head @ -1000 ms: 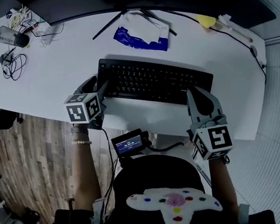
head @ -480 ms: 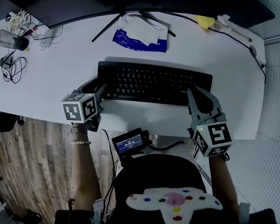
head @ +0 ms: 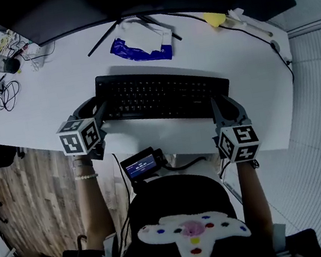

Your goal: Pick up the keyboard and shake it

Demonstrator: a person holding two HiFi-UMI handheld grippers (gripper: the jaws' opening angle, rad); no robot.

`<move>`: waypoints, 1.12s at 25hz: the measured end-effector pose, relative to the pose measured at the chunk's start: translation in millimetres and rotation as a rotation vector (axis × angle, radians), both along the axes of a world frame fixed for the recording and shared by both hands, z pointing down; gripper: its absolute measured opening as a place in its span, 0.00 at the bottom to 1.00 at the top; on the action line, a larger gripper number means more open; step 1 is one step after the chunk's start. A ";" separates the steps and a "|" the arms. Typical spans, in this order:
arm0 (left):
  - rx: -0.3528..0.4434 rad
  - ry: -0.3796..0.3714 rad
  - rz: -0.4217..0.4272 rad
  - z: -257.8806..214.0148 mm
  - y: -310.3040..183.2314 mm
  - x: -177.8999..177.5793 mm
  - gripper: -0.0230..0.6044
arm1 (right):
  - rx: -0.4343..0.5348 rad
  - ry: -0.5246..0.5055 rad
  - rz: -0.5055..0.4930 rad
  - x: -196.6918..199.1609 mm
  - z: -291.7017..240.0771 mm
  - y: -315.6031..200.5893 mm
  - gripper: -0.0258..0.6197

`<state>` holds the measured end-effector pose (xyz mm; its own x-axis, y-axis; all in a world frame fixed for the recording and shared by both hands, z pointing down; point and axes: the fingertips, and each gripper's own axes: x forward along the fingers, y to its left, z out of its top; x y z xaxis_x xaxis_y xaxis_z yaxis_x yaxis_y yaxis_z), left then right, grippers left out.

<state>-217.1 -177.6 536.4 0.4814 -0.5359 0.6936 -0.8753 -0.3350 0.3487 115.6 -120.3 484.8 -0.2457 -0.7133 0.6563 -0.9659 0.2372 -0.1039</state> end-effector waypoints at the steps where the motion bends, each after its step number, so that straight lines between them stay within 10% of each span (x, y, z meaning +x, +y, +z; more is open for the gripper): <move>1: 0.004 -0.002 0.000 -2.5 -0.4 0.1 0.34 | -0.023 -0.005 0.015 6.9 7.2 1.3 0.19; 8: 0.038 -0.027 0.006 -19.0 -2.5 1.7 0.34 | -0.137 -0.066 0.119 50.3 45.9 5.7 0.42; 28: 0.046 -0.064 0.012 -26.4 -4.4 2.7 0.34 | -0.276 -0.287 0.184 57.6 77.9 1.3 0.46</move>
<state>-214.4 -182.0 509.9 0.4434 -0.5625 0.6978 -0.8912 -0.3597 0.2763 173.2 -119.0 562.8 -0.3310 -0.5698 0.7521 -0.9122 -0.0108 -0.4097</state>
